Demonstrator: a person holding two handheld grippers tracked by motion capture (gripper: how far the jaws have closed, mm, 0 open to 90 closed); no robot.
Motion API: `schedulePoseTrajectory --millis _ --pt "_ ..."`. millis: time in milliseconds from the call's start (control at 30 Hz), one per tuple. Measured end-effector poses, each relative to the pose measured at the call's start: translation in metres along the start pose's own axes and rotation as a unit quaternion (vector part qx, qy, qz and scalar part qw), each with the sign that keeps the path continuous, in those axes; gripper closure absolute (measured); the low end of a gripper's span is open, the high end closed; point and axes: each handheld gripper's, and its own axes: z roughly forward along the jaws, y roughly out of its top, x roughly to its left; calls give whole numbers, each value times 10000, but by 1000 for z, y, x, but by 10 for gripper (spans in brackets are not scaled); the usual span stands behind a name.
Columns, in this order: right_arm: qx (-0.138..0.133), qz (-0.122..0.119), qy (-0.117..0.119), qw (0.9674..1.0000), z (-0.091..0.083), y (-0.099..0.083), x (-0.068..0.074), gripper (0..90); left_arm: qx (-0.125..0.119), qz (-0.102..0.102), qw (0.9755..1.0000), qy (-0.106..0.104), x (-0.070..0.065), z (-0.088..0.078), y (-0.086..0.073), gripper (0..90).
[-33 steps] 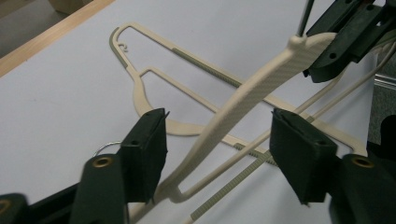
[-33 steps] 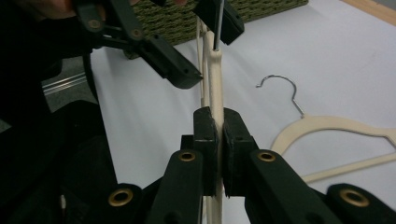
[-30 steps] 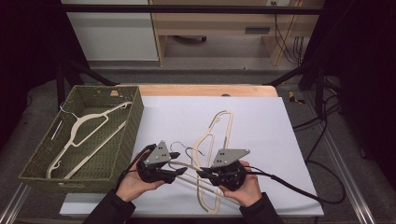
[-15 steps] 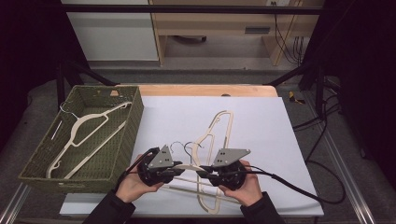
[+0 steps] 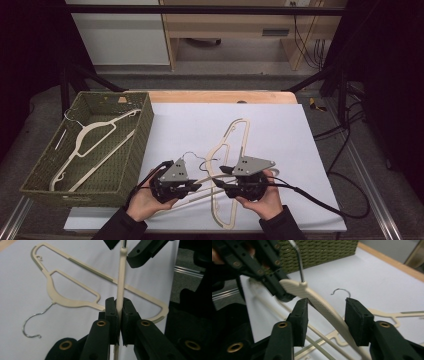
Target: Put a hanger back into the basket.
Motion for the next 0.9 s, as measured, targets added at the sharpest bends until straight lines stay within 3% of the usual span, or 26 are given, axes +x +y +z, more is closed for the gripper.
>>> schedulePoseTrajectory --millis 100,200,367,567,700,900 --pt "-80 63 -98 9999 -8 1 -3 492 -34 -76 9998 191 -1 -1 1 861" --pt "-193 160 -235 9994 -16 2 -6 392 -185 -326 9989 288 2 -4 -1 860" --pt "-287 563 -576 9963 -28 -5 -20 217 -417 -580 9960 528 8 -15 -3 860" --pt "-288 942 -969 9904 -41 -24 -40 132 -629 -821 9918 746 13 -35 -2 860" --pt "-386 1213 -1148 9852 -50 -38 -52 111 -827 -867 9890 863 15 -51 -1 860" --pt "-418 1314 -1346 9813 -61 -48 -61 70 -1011 -898 9851 1062 16 -76 5 860"
